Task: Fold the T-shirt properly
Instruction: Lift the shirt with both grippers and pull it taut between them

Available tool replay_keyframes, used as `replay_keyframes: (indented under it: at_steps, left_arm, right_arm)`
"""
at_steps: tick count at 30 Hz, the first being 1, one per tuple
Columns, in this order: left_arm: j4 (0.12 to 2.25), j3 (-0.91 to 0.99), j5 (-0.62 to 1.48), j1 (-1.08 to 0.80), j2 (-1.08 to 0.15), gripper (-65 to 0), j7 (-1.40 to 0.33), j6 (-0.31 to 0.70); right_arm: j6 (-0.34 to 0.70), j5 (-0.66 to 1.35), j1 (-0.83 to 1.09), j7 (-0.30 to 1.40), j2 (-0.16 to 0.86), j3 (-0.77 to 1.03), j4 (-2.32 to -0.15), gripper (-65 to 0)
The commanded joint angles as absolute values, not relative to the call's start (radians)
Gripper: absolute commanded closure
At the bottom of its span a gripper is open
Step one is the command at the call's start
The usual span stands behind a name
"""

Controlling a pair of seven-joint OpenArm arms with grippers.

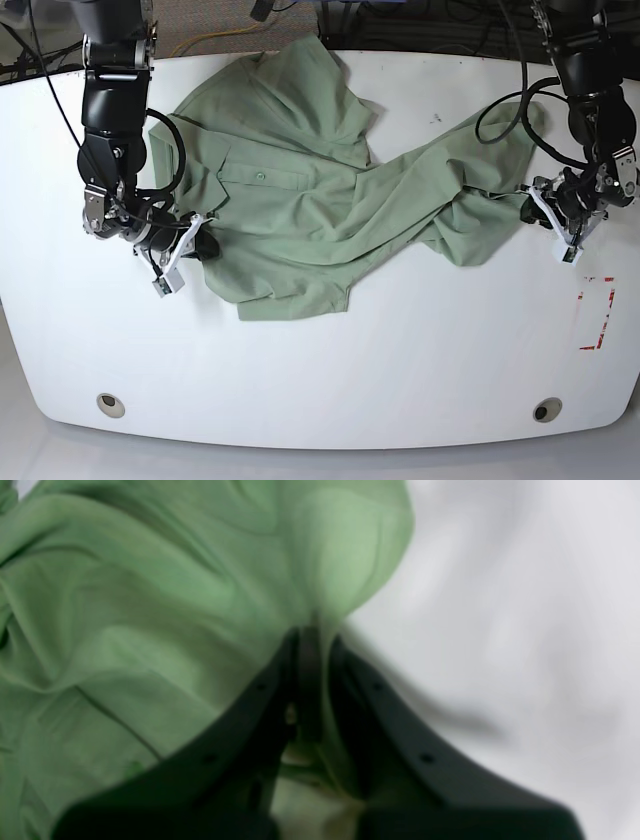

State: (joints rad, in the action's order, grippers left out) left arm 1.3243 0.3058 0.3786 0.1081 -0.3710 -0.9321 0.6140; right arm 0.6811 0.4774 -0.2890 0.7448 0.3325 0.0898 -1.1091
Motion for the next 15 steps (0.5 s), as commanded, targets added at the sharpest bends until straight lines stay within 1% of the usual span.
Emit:
replay_keyframes:
  at_steps: [1,2,3,6,9,15]
  left_arm:
    - [1.343,0.306,0.401,0.128,-0.377,-30.8,-0.917,0.619]
    - [1.343,0.306,0.401,0.128,-0.374,-34.9,-0.917,0.619]
    - [1.343,0.308,0.401,0.130,-0.364,-37.5,-0.917,0.619]
    - [1.339,0.308,0.401,0.150,-0.343,-41.8,-0.917,0.619]
    - [1.336,0.306,0.400,0.157,-0.341,-43.3,-0.917,0.619]
    - [1.250,0.246,0.398,0.193,-0.321,-43.5,-0.917,0.619]
  right_arm:
    - [0.688,0.501,-0.309,0.723,0.346,0.094,-1.129,0.0]
    - [0.688,0.501,-0.308,0.723,0.343,0.094,-1.129,0.0]
    - [0.688,0.501,-0.306,0.723,0.341,0.094,-1.129,0.0]
    - [0.688,0.501,-0.305,0.723,0.340,0.094,-1.129,0.0]
    - [0.688,0.501,-0.305,0.723,0.338,0.094,-1.129,0.0]
    - [0.688,0.503,-0.305,0.723,0.338,0.097,-1.129,0.0]
